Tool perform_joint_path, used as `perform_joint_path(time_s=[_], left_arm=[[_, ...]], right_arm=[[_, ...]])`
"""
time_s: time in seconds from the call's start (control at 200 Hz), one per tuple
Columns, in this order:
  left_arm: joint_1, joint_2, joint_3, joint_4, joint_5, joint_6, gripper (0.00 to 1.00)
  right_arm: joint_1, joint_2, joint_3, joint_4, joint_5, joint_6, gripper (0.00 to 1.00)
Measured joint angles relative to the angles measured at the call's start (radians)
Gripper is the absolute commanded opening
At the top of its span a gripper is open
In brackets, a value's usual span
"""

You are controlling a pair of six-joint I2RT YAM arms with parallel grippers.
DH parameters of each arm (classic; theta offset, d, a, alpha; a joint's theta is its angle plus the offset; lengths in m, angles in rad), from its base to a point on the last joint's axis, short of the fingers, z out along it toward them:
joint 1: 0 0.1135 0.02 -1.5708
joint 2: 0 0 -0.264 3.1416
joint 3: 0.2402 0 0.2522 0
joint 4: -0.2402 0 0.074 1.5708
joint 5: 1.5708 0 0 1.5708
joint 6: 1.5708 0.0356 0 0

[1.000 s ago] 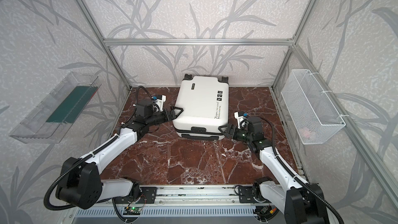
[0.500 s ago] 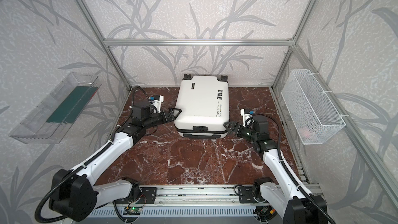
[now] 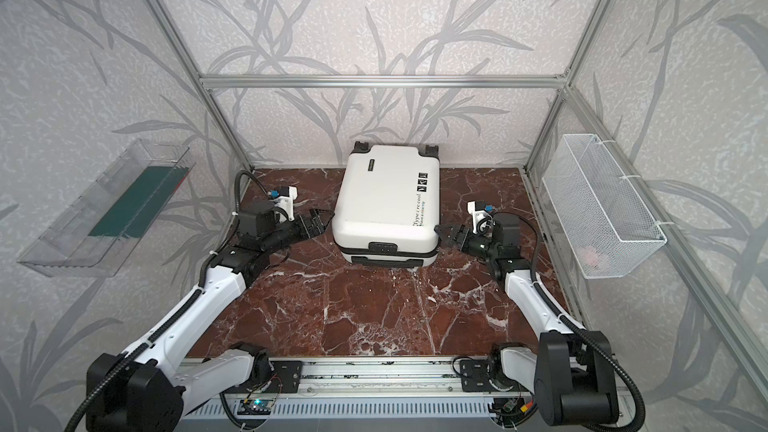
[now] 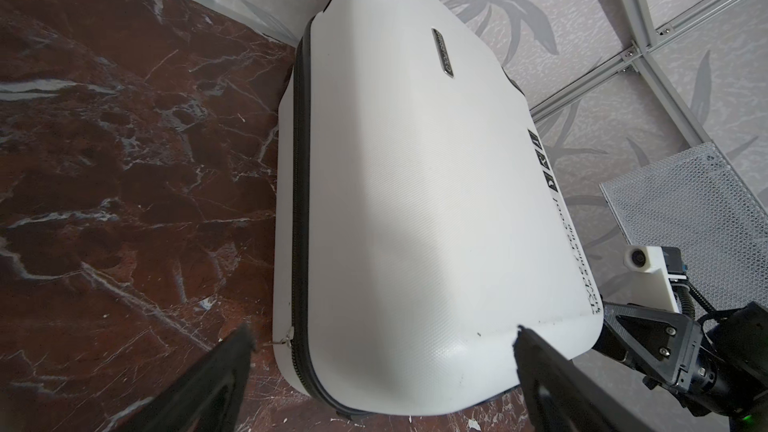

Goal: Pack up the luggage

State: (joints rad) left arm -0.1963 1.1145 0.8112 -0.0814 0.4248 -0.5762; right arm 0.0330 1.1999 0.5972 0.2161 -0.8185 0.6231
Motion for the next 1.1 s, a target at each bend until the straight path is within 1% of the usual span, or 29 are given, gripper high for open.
perform_joint_path(time_s=[0.14, 0.23, 0.38, 0.42, 0.505, 0.61, 0.715, 0.775, 0.86, 0.915, 0.98, 1.1], left_arm=[[0.024, 0.063, 0.019, 0.011, 0.029, -0.005, 0.99], [0.035, 0.122, 0.050, 0.034, 0.053, -0.011, 0.99], [0.050, 0.230, 0.114, 0.068, 0.098, -0.020, 0.99], [0.057, 0.253, 0.129, 0.076, 0.093, -0.018, 0.99], [0.084, 0.290, 0.155, 0.088, 0.107, -0.020, 0.99], [0.100, 0.312, 0.172, 0.097, 0.130, -0.021, 0.99], [0.116, 0.320, 0.186, 0.099, 0.159, -0.019, 0.99], [0.124, 0.321, 0.190, 0.100, 0.175, -0.018, 0.99], [0.135, 0.322, 0.190, 0.098, 0.195, -0.017, 0.99], [0.142, 0.322, 0.191, 0.098, 0.207, -0.014, 0.99], [0.148, 0.323, 0.193, 0.096, 0.224, -0.010, 0.99], [0.154, 0.329, 0.212, 0.095, 0.251, -0.001, 0.99]], right_arm=[[0.061, 0.015, 0.002, 0.057, -0.006, 0.037, 0.82], [0.113, 0.017, 0.001, 0.071, 0.032, 0.049, 0.82], [0.260, 0.024, 0.002, 0.083, 0.085, 0.068, 0.82], [0.299, 0.026, 0.002, 0.083, 0.093, 0.069, 0.82], [0.341, 0.023, 0.003, 0.077, 0.094, 0.062, 0.82], [0.345, -0.010, 0.003, 0.022, 0.118, 0.017, 0.80], [0.332, -0.058, -0.013, -0.014, 0.162, -0.040, 0.74], [0.322, -0.071, -0.033, -0.019, 0.183, -0.068, 0.68], [0.316, -0.064, -0.062, -0.035, 0.213, -0.117, 0.55], [0.313, -0.047, -0.074, -0.051, 0.228, -0.155, 0.50], [0.312, -0.018, -0.077, -0.068, 0.234, -0.196, 0.48], [0.312, 0.039, -0.078, -0.063, 0.220, -0.264, 0.52]])
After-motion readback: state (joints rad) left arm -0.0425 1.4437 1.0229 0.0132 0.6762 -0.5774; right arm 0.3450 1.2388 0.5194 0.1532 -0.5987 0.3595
